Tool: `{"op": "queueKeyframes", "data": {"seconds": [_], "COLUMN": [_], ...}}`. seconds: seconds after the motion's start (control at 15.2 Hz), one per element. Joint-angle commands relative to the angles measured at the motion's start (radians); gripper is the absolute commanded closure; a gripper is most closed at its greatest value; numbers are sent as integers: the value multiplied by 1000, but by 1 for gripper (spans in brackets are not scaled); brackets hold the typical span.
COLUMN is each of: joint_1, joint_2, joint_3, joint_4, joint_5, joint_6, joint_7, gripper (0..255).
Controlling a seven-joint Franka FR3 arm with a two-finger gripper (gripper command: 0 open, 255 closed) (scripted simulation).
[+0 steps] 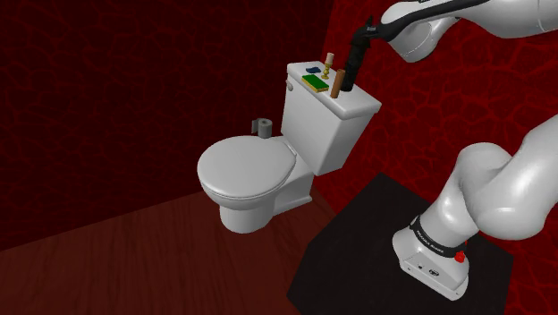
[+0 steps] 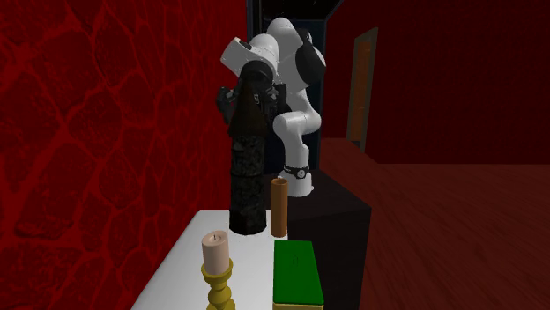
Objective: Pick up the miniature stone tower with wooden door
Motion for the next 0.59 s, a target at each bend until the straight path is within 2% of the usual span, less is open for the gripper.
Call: {"op": "queueKeyframes", "data": {"seconds": [0.0, 0.2, 0.4, 0.53], "joint_1": [-80, -179, -257, -260], "joint_2": [1, 1, -3, -4], "joint_3": [73, 162, 230, 232], "joint_4": [13, 34, 57, 58], "joint_5": [-14, -47, -87, -90], "joint_6": [-29, -71, -111, -113], "joint_7": [22, 64, 109, 113], "gripper": [255, 255, 255, 255]}}
